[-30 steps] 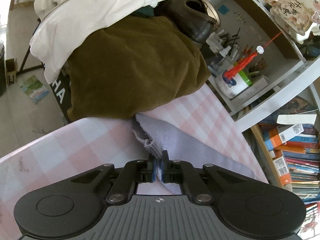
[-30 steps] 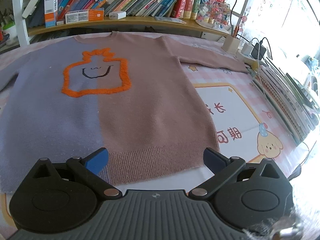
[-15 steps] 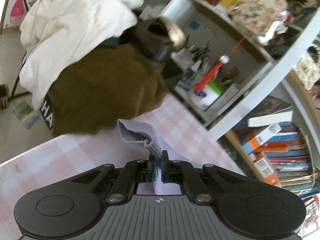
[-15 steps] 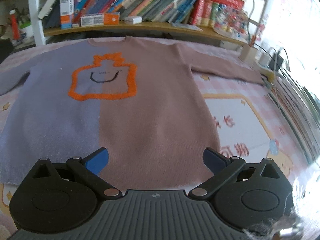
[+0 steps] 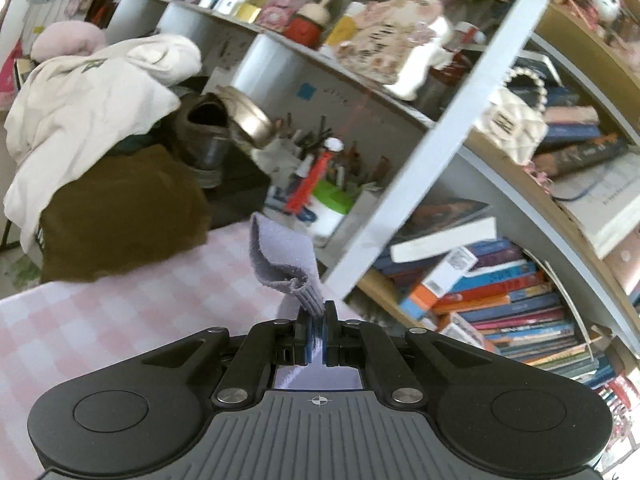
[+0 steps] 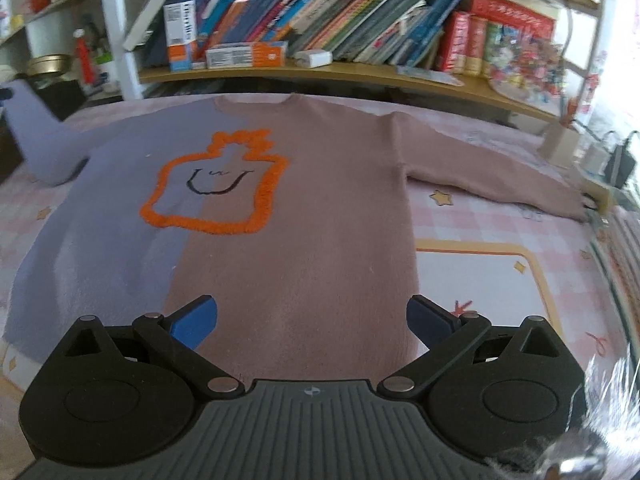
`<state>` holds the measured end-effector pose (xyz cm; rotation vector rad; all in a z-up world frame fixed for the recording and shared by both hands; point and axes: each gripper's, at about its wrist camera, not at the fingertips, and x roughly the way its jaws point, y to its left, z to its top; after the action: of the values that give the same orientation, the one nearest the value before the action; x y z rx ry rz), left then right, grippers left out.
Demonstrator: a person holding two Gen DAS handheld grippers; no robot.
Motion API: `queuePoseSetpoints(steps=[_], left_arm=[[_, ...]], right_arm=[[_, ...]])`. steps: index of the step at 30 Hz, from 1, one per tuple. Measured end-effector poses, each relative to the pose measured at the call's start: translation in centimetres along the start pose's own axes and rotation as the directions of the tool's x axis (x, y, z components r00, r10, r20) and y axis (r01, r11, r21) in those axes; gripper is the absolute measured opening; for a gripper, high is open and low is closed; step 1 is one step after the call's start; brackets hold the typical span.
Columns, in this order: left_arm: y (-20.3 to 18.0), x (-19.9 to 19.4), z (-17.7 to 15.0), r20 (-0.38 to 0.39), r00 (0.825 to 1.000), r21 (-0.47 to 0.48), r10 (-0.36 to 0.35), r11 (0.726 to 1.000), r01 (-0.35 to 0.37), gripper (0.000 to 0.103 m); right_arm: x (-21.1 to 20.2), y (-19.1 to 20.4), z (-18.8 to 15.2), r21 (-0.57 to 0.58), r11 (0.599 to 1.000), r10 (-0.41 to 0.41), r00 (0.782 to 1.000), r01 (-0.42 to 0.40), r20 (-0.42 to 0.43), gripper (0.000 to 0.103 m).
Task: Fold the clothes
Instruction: 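Lift the sleeve with the left gripper and carry it across the sweater body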
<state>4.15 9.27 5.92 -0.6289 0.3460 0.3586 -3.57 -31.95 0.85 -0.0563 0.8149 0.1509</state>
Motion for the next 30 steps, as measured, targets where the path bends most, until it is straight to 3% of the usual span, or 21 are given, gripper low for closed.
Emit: queuePoseSetpoints(steps=[8, 13, 20, 30], left_arm=[[-6.2, 0.7, -1.3, 0.017, 1.0, 0.058, -0.011, 0.998, 0.01, 0.003], [-10.5, 1.4, -2.1, 0.004, 0.998, 0.092, -0.057, 0.994, 0.057, 0.003], [-16.1, 2.8, -5.5, -0.078, 0.989, 0.179, -0.122, 0.975, 0.134, 0.003], [-20.5, 4.7, -11.6, -0.181, 0.978, 0.325, -0.103, 0.932, 0.159, 0.003]], right_arm=[[0.3, -2.8, 0.1, -0.005, 0.998, 0.069, 0.998, -0.069, 0.005, 0.102], [0.5, -4.6, 0.2, -0.008, 0.994, 0.107, 0.994, -0.107, 0.009, 0.102], [0.6, -6.4, 0.0, 0.011, 0.994, 0.11, 0.994, -0.11, 0.007, 0.102], [0.6, -8.2, -0.3, 0.044, 0.994, 0.1, 0.995, -0.1, 0.003, 0.102]])
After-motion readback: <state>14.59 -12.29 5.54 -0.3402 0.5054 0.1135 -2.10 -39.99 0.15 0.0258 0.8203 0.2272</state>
